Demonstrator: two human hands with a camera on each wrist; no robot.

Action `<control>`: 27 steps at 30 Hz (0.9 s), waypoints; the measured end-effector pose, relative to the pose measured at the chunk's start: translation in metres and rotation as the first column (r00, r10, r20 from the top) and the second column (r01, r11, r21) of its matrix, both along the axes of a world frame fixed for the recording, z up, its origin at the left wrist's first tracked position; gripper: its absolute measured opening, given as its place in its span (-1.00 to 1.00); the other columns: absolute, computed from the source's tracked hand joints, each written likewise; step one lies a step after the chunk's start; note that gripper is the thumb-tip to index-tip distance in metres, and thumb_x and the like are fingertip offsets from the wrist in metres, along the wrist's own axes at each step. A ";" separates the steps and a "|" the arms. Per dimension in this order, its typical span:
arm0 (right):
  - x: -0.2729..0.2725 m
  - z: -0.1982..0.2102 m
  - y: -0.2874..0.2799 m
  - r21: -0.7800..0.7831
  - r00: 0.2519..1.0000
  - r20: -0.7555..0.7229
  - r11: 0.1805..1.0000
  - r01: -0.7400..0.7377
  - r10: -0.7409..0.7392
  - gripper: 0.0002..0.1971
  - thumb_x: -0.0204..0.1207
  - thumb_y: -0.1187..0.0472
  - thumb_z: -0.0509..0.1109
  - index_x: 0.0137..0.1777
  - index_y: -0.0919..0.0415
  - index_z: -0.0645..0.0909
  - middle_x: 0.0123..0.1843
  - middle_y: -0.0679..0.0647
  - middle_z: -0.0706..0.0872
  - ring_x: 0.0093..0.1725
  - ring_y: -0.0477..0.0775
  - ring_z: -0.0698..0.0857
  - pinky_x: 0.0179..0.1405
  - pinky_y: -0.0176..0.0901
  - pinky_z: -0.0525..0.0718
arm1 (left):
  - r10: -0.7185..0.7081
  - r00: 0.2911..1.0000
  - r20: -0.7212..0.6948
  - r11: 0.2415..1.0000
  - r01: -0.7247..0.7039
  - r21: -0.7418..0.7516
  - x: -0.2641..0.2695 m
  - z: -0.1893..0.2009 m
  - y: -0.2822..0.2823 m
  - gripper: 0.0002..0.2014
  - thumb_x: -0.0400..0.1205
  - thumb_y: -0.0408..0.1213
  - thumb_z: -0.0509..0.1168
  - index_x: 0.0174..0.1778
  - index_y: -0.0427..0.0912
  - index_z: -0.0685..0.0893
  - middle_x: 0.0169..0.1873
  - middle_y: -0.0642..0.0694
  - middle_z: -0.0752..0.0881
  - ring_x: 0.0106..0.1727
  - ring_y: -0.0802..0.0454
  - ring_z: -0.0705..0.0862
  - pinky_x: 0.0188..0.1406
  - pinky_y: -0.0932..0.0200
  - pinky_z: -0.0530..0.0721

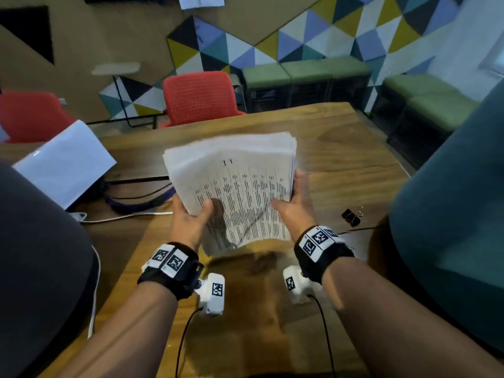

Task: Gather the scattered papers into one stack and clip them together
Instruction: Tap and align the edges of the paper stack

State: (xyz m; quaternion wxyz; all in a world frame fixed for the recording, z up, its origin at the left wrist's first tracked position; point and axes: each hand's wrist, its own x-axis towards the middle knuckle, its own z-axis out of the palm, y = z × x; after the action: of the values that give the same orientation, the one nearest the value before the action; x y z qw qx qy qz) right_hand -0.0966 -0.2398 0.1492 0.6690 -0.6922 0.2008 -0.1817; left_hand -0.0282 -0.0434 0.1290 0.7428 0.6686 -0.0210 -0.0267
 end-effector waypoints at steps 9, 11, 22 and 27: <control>0.019 0.005 0.004 -0.564 0.966 0.258 0.813 0.145 0.006 -0.27 0.24 0.69 0.33 0.40 0.15 0.45 0.19 0.14 0.58 -0.01 0.13 0.64 -0.08 -0.36 0.68 | -0.062 0.986 -0.154 0.998 0.064 0.005 0.008 -0.008 0.006 -0.45 0.45 -0.52 0.48 0.10 0.26 0.55 0.16 -0.07 0.72 0.18 0.02 0.66 0.18 -0.06 0.62; 0.021 0.019 0.012 -0.805 0.986 0.163 0.574 0.149 -0.027 -0.27 0.26 0.58 0.38 0.46 0.14 0.47 0.20 0.03 0.60 0.13 0.01 0.58 0.19 -0.16 0.61 | -0.064 0.988 -0.137 0.998 0.066 0.011 0.013 -0.008 0.007 -0.47 0.46 -0.52 0.48 0.09 0.25 0.57 0.15 -0.09 0.73 0.17 -0.02 0.68 0.19 -0.08 0.64; 0.027 0.050 0.046 -0.939 0.937 -0.338 0.037 -0.342 0.085 -0.52 0.44 0.39 0.22 0.35 0.03 0.43 0.24 -0.05 0.62 0.42 0.07 0.49 0.58 0.44 -0.02 | -0.131 0.984 -0.122 0.991 0.127 -0.043 0.006 -0.001 0.008 -0.72 0.55 -0.51 0.37 0.10 -0.09 0.65 0.00 -0.08 0.77 0.01 0.05 0.73 -0.01 0.01 0.71; 0.034 0.064 0.031 -0.927 0.945 -0.313 0.187 -0.325 0.091 -0.83 0.53 0.33 0.28 -0.07 0.02 0.42 -0.32 -0.15 0.46 -0.26 -0.06 0.54 0.13 -0.02 0.62 | 0.084 0.983 -0.161 0.968 -0.043 0.246 0.010 -0.021 0.011 -0.13 0.45 -0.25 0.54 0.57 0.21 0.17 0.54 -0.12 0.38 0.49 -0.18 0.42 0.27 -0.26 0.59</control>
State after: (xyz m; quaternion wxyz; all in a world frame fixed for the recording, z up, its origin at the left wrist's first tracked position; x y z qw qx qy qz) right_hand -0.0629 -0.2087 0.2128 0.0862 -0.9903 0.0092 -0.1081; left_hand -0.0182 -0.0321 0.1081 0.6555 0.7496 0.0674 -0.0622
